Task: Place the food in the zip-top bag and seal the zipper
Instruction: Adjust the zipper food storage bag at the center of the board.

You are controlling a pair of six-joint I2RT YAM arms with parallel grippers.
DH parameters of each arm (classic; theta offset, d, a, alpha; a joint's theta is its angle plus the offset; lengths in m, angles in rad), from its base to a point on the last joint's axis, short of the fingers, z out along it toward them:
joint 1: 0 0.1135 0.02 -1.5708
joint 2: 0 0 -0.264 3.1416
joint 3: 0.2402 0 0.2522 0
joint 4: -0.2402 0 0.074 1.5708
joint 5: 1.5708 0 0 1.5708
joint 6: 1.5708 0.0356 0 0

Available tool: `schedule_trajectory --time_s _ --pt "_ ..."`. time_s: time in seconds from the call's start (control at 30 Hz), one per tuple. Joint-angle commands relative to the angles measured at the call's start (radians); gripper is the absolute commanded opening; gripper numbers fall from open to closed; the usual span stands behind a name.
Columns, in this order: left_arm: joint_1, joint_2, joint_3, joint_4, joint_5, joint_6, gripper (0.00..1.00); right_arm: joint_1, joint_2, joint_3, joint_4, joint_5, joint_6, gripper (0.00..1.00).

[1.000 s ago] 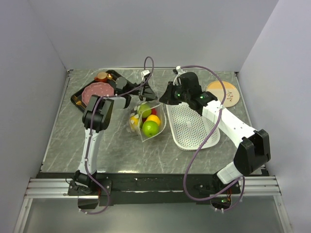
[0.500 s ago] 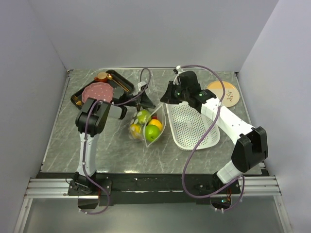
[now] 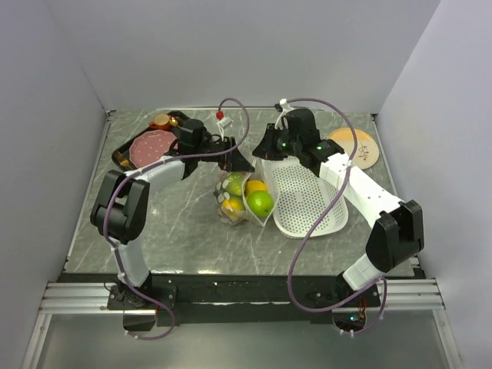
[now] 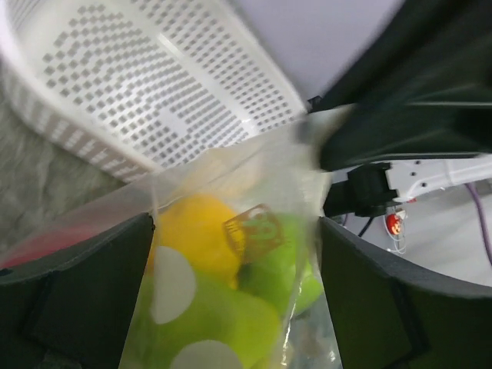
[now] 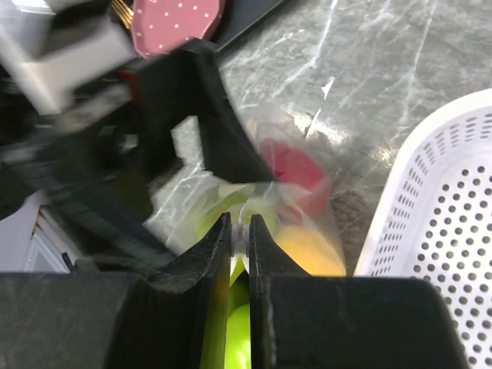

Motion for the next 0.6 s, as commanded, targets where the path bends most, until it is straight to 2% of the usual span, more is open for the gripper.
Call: schedule_trajectory --time_s 0.0,0.17,0.33,0.47,0.57 --pt "0.007 0.031 0.024 -0.106 -0.047 0.116 0.92 -0.005 -0.042 -0.019 0.081 -0.041 0.001 0.08" --pt "0.013 0.035 0.068 -0.114 -0.055 0.137 0.91 -0.006 -0.039 -0.012 0.066 -0.054 -0.005 0.08" --pt "0.060 -0.012 0.039 0.017 -0.007 0.055 0.93 -0.006 -0.052 -0.022 0.061 -0.032 -0.011 0.08" --pt "0.086 0.000 0.050 0.045 0.054 0.047 0.94 -0.006 -0.056 -0.024 0.061 -0.037 -0.012 0.08" --pt "0.100 0.029 0.042 0.200 0.132 -0.056 0.95 -0.006 -0.063 -0.027 0.061 -0.038 -0.012 0.08"
